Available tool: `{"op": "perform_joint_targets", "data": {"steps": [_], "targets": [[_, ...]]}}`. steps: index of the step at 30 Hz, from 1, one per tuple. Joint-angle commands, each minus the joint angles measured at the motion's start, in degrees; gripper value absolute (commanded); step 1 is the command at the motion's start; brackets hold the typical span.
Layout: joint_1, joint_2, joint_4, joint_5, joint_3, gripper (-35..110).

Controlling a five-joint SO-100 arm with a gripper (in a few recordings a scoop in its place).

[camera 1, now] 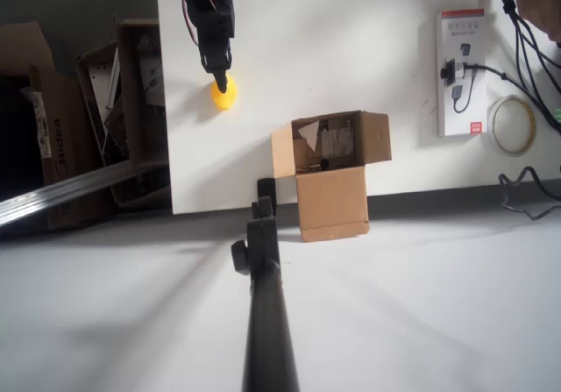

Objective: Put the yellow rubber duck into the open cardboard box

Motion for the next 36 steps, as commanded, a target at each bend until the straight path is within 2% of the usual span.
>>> {"op": "perform_joint_targets", "data": {"steps": [1, 13, 19, 36], "targets": [[-0.18, 0.44, -0.70, 0.35, -1.76, 8], [0.26, 12.13, 3.96, -0.18, -1.93, 8], [-2.11, 15.82, 10.46, 0.26, -8.79, 8], [-17.67, 5.80, 12.57, 0.53, -28.65, 8]]}}
